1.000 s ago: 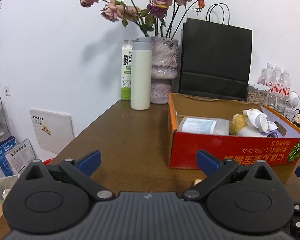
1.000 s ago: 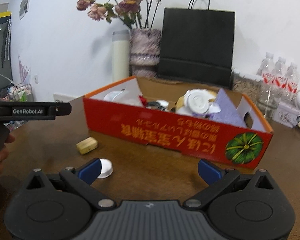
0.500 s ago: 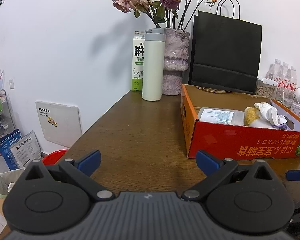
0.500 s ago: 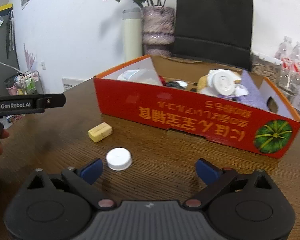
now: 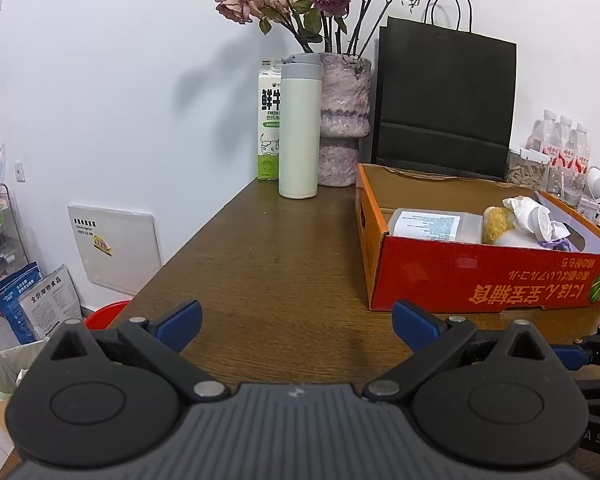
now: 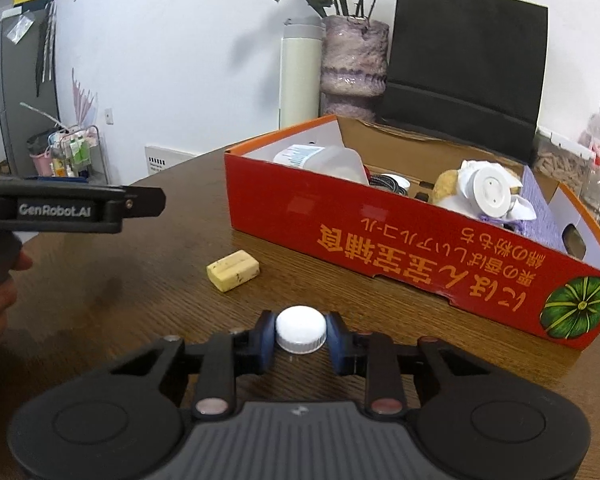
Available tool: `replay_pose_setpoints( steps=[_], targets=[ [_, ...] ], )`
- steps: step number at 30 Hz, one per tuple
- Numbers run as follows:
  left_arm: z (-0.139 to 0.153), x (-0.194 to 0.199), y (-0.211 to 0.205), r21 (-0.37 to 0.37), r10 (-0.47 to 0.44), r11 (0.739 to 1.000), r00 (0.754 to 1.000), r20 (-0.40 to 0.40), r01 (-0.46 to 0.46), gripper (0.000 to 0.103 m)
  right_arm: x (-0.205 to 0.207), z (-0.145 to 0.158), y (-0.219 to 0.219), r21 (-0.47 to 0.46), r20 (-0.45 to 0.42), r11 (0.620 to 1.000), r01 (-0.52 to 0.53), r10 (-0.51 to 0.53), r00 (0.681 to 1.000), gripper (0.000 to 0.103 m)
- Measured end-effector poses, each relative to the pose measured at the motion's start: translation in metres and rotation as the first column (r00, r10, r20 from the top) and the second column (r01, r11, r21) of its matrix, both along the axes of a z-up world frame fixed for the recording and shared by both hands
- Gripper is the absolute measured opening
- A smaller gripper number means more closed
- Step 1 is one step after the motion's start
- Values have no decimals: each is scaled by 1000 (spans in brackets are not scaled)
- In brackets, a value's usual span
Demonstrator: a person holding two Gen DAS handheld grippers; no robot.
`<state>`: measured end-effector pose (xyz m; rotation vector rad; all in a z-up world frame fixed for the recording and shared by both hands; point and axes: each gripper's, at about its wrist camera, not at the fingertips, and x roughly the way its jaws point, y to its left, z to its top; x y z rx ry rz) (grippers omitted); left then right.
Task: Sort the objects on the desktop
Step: 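Grasp the small white cap with the right gripper while the left grasps the yellow block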
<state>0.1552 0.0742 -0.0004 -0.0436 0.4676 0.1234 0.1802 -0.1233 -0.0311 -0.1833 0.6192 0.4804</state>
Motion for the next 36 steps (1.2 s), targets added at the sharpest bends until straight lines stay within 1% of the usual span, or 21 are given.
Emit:
replay_pose_setpoints(
  steps=[4,13,23,28,32,33,36],
  targets=[
    [-1,1,-1,1,-4,1000,1000,-3,4,103,1,1,-4,12,-5,1000,9,-9,1000,27],
    [-4,5,-6,-2,-10,1000,1000,-12,9,103,6,7,-23,47,19,998,52,-53,998,27],
    [-7,14,-40,37,-96,995,995,-34,97,103,16,8,-59,57,35,991,118,-120,992,27],
    [-12,24,-53,59,-100,993,992,-73,104,103,21,8,-77,65,36,987,144,-147,989,27],
    [-16,29,-60,52,-122,990,988,-96,127,95,23,9,-89,72,45,985,157,-160,986,27],
    [-16,30,-62,55,-128,989,987,-101,134,90,23,9,-91,72,46,985,160,-163,986,27],
    [-19,33,-68,52,-146,987,982,-121,154,81,26,7,-97,70,41,984,165,-169,985,27]
  ],
)
